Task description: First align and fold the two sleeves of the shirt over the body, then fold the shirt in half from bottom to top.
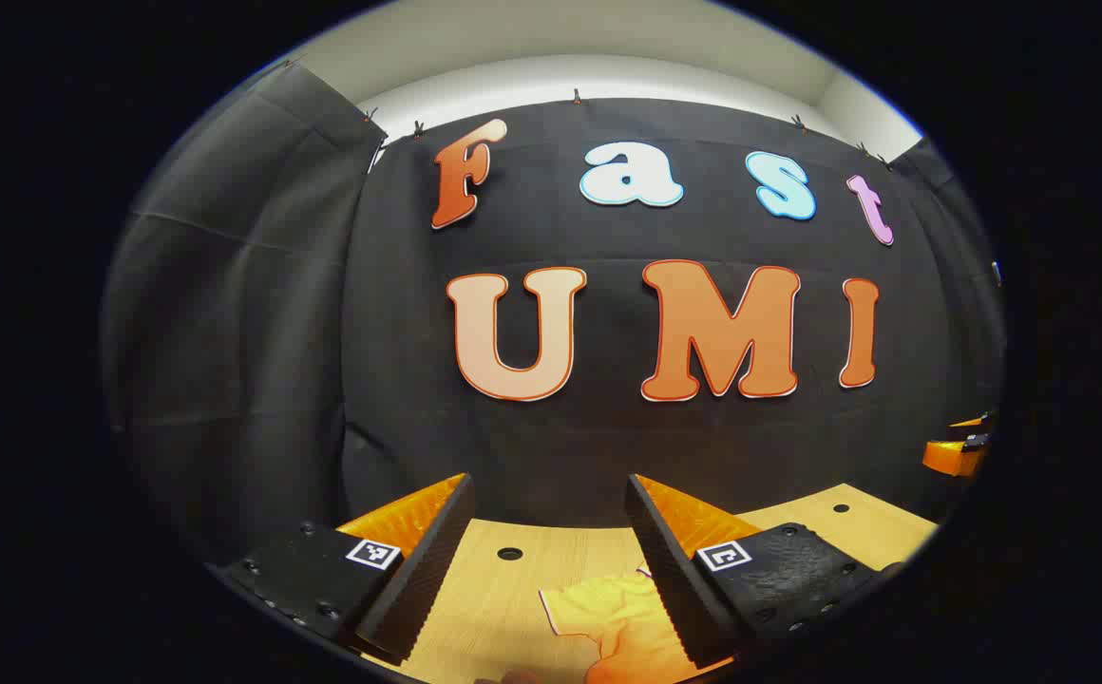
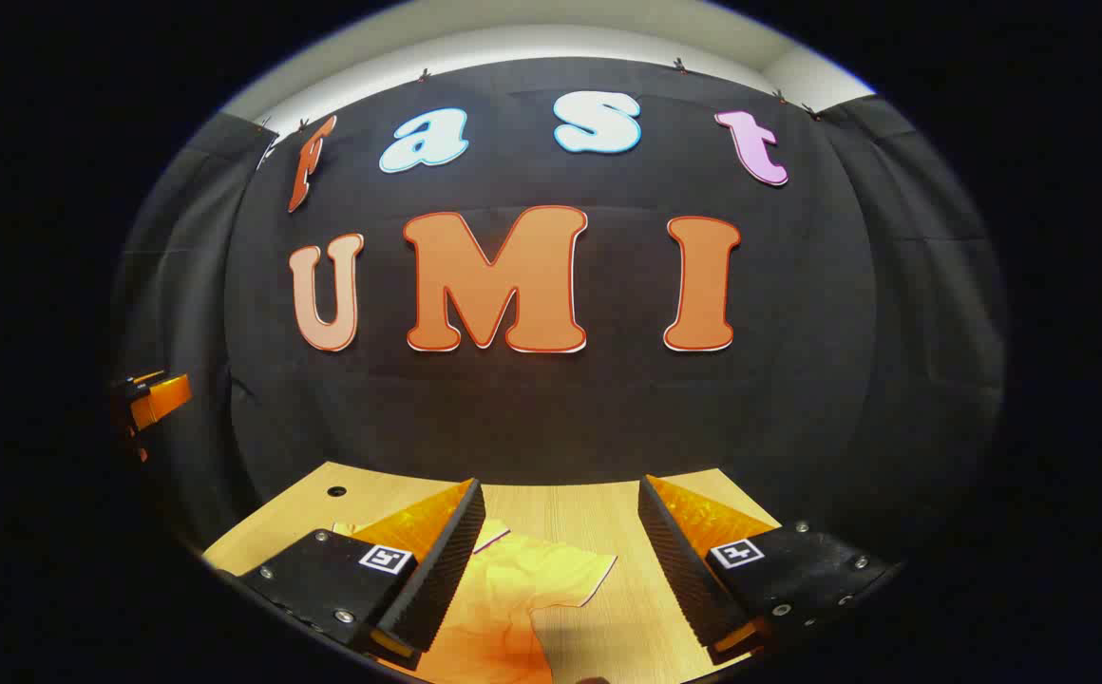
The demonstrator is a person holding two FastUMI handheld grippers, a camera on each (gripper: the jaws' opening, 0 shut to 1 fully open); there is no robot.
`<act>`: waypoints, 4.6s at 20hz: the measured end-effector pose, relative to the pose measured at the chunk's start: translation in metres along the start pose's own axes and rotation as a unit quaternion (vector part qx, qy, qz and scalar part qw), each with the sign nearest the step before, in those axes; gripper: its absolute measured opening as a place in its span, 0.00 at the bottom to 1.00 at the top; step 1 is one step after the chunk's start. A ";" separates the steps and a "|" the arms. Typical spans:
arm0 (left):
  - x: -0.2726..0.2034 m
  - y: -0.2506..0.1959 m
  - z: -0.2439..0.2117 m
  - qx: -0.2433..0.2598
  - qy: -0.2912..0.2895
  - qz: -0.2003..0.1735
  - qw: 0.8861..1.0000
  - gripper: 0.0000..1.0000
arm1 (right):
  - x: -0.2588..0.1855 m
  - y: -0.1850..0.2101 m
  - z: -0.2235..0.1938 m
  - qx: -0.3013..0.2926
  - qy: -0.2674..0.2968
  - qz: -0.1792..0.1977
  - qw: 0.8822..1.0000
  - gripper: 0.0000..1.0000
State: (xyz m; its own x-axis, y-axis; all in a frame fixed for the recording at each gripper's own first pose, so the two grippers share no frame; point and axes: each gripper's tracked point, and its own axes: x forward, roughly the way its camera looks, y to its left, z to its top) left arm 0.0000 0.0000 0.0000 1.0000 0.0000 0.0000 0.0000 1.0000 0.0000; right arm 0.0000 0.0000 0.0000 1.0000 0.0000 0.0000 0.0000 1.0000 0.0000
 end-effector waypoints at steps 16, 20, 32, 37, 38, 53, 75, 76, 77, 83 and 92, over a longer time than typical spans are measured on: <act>-0.005 0.005 -0.008 0.008 0.012 0.021 1.000 0.97 | 0.001 -0.005 -0.012 -0.001 0.026 -0.001 1.000 0.98; -0.002 0.004 -0.007 0.013 0.011 0.016 1.000 0.95 | 0.004 -0.003 -0.015 0.003 0.035 0.000 0.999 0.98; 0.010 0.003 -0.021 0.015 0.024 0.006 1.000 0.98 | 0.035 -0.006 -0.031 0.005 0.101 -0.005 0.995 0.98; 0.019 0.003 -0.029 0.015 0.027 -0.010 0.999 0.98 | 0.065 -0.016 -0.059 0.043 0.187 -0.004 0.981 0.98; 0.022 0.005 -0.031 0.019 0.027 -0.010 0.999 0.97 | 0.077 -0.020 -0.069 0.045 0.211 -0.011 0.976 0.98; 0.059 0.036 -0.075 0.023 0.079 0.016 0.997 0.97 | 0.170 -0.061 -0.248 0.101 0.504 -0.060 0.856 0.99; 0.073 0.065 -0.127 0.015 0.140 0.047 0.989 0.97 | 0.188 -0.054 -0.356 0.075 0.606 -0.092 0.787 0.82; 0.073 0.065 -0.128 0.013 0.142 0.048 0.989 0.98 | 0.188 -0.052 -0.356 0.078 0.606 -0.094 0.786 0.81; 0.070 0.066 -0.127 0.012 0.142 0.048 0.989 0.98 | 0.189 -0.052 -0.356 0.081 0.605 -0.096 0.787 0.76; 0.062 0.083 -0.124 0.016 0.139 0.056 0.989 0.98 | 0.195 -0.046 -0.348 0.098 0.591 -0.099 0.794 0.09; 0.052 0.111 -0.118 0.011 0.128 0.062 0.990 0.97 | 0.200 -0.028 -0.303 0.070 0.553 -0.090 0.825 0.00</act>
State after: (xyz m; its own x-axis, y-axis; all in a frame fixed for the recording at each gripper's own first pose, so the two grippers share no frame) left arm 0.0521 0.1109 -0.1183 0.9597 0.1245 -0.2518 -0.1190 0.9922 0.0372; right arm 0.1997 -0.0282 -0.3026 0.3723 -0.0716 -0.9253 0.2271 0.9737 0.0160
